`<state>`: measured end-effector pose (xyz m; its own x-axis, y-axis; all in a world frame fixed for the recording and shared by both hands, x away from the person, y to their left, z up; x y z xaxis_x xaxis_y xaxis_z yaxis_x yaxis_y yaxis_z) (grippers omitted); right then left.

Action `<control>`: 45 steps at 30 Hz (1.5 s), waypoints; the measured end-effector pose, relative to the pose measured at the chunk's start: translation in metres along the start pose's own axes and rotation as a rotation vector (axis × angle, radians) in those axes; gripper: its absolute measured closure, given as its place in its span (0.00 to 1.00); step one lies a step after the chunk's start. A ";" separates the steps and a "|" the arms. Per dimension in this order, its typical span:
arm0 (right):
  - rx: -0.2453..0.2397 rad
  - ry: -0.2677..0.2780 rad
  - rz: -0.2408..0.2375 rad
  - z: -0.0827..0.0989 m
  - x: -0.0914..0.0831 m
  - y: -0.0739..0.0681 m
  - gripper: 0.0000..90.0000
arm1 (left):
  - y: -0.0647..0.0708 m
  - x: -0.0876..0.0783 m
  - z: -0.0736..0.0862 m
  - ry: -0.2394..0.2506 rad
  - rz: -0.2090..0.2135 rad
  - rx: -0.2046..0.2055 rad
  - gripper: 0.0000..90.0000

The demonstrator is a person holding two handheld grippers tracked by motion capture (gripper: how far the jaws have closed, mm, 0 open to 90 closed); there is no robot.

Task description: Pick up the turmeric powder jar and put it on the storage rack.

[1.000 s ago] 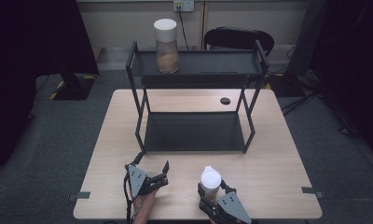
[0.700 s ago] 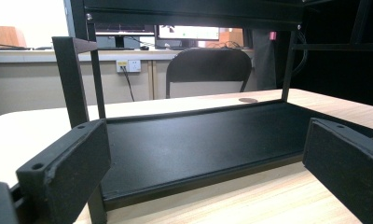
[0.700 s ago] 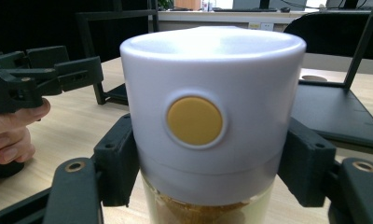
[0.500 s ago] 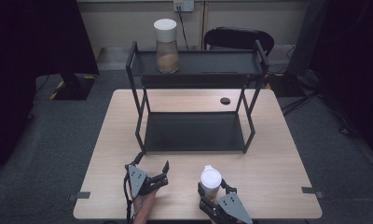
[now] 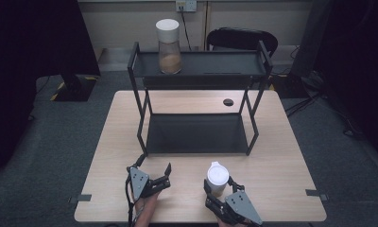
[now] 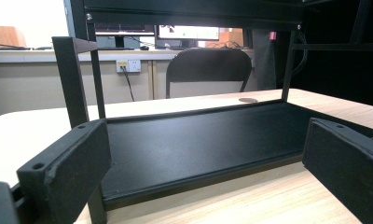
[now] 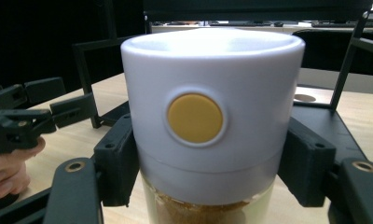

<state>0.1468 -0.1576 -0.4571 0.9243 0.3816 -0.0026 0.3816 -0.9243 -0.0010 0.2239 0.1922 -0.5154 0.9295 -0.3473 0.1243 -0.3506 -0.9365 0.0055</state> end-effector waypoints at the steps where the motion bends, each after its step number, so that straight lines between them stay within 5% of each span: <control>1: -0.003 0.000 0.002 -0.002 0.000 0.000 0.33 | 0.000 0.000 0.000 0.000 0.000 0.000 0.01; 45: -0.031 0.093 -0.012 -0.078 0.038 0.026 0.33 | 0.000 0.000 0.000 0.000 0.000 0.000 0.01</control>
<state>0.1924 -0.1671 -0.3795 0.9152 0.3928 0.0903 0.3917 -0.9196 0.0302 0.2240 0.1922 -0.5154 0.9295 -0.3473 0.1246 -0.3507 -0.9365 0.0059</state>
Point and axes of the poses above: each handheld gripper's, and its own axes: x roughly forward along the jaws, z roughly out of its underside, y roughly to its right, the point moved 4 cm from there along x, roughly forward along the jaws, and after that the axes turned 6 degrees about y, right-handed, at the moved point
